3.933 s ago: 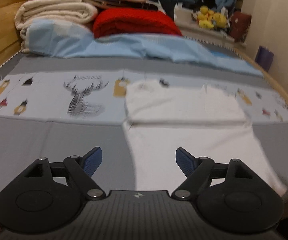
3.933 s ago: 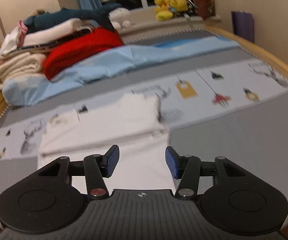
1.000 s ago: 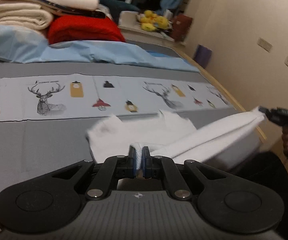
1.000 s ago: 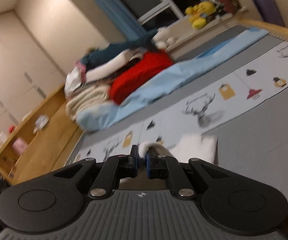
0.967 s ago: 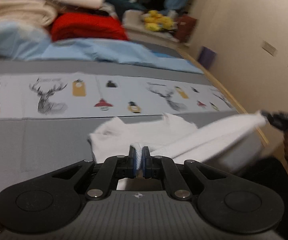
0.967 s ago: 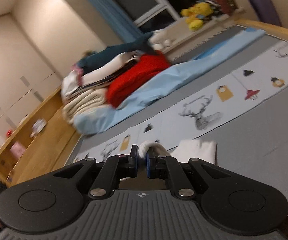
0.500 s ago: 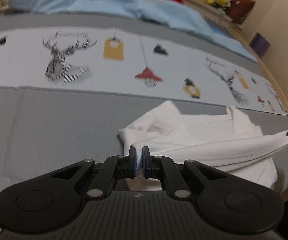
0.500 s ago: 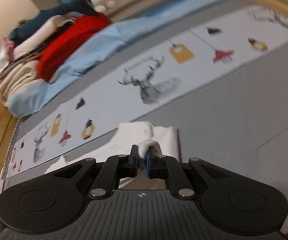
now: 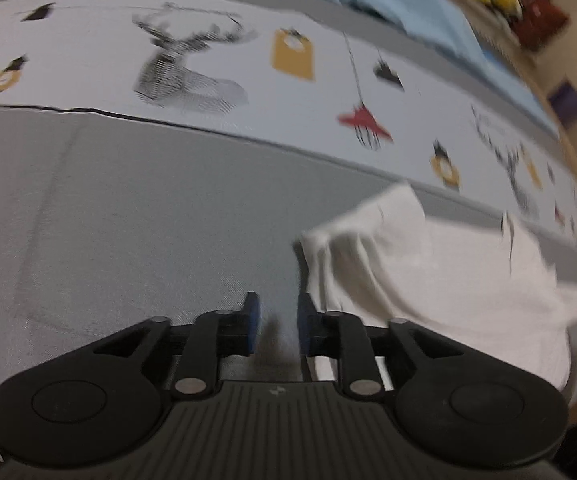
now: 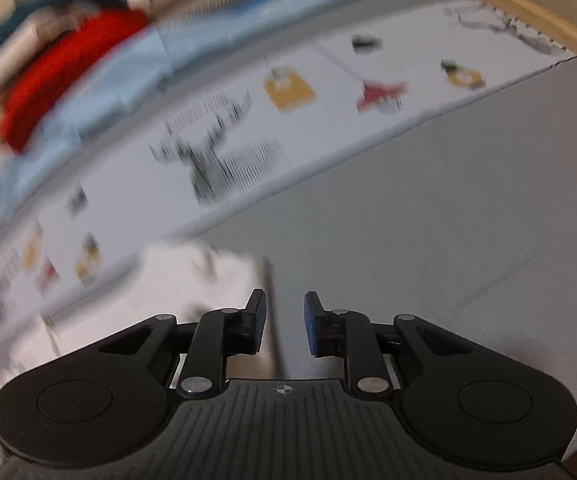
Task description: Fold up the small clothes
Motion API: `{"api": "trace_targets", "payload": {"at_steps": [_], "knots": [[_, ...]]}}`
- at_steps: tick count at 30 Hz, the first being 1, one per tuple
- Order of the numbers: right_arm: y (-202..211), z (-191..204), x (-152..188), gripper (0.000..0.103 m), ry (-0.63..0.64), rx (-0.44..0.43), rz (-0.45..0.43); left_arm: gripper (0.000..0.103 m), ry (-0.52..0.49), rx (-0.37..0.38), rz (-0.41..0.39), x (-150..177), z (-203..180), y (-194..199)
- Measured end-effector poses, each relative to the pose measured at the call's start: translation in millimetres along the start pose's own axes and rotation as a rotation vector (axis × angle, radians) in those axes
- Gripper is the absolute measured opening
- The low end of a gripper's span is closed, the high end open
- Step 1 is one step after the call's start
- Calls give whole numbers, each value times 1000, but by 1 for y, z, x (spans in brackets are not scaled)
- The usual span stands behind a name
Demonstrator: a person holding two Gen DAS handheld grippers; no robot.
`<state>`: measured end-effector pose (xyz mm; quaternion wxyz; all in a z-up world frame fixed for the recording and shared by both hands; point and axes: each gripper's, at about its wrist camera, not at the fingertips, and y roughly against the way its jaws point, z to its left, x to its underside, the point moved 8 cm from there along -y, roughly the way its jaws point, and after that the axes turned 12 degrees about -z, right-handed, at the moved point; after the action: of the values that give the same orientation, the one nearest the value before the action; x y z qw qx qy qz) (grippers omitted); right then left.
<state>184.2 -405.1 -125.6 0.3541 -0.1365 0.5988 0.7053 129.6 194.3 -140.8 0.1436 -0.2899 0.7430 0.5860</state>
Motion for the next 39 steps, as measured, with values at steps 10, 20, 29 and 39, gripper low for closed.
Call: {"api": "trace_targets", "payload": {"at_steps": [10, 20, 29, 39], "knots": [[-16, 30, 24, 24, 167, -88, 109, 38, -133, 20, 26, 3, -28, -19], [-36, 70, 22, 28, 378, -90, 79, 38, -164, 13, -2, -13, -43, -38], [-57, 90, 4, 32, 392, -136, 4, 38, -158, 26, -46, -28, -52, -48], [-82, 111, 8, 33, 393, -188, 34, 17, -197, 35, -65, -35, -60, -55]]}}
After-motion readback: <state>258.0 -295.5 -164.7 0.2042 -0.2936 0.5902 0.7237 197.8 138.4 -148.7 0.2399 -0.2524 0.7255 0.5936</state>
